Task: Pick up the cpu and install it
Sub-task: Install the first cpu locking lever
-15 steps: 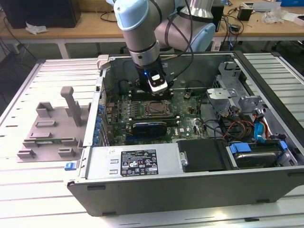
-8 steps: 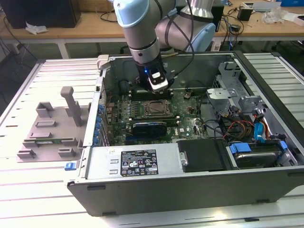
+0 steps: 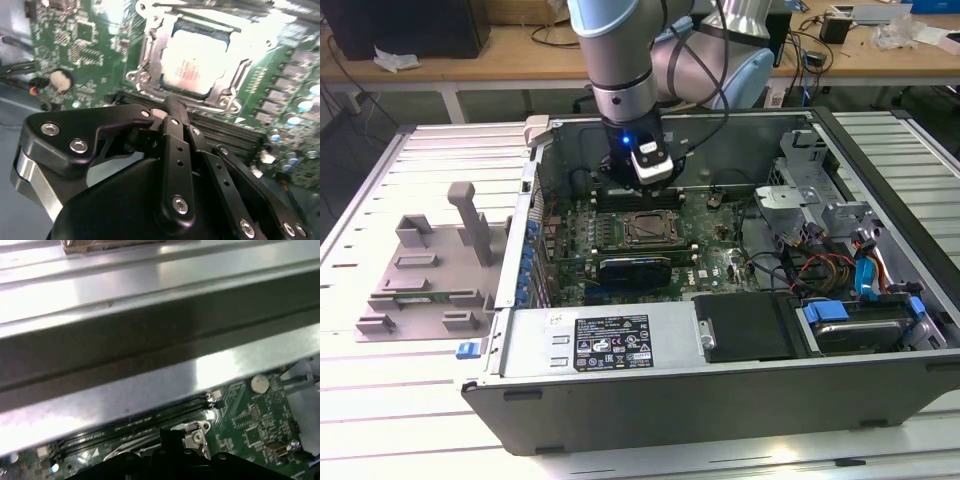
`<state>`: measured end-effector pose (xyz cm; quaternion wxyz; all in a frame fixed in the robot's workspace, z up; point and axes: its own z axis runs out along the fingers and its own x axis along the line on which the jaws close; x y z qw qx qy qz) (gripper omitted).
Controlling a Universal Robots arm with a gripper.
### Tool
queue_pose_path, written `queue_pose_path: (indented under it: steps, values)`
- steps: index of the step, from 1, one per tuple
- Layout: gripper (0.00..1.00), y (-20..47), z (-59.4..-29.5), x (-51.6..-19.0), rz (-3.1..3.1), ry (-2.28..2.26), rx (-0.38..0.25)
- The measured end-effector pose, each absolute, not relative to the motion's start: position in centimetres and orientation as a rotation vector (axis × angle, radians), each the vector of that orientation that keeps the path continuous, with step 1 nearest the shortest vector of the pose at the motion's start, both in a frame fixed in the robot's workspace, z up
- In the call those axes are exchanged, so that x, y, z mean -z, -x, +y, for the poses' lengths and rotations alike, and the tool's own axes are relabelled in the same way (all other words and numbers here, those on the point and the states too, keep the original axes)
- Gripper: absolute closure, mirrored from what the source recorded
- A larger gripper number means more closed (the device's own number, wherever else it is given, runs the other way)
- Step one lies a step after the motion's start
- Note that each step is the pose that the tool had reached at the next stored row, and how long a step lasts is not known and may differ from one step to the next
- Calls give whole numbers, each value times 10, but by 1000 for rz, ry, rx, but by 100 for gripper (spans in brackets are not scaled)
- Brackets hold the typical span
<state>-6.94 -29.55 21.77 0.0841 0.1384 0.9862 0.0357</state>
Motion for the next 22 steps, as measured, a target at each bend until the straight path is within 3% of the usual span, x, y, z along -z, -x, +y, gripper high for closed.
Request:
queue_pose_path:
  steps: [3, 5, 22]
  values:
    - [89, 69, -296, -218, 3001, -416, -2]
    - [89, 69, -296, -218, 3026, -417, 33]
    - [89, 53, -299, -215, 3050, -178, 24]
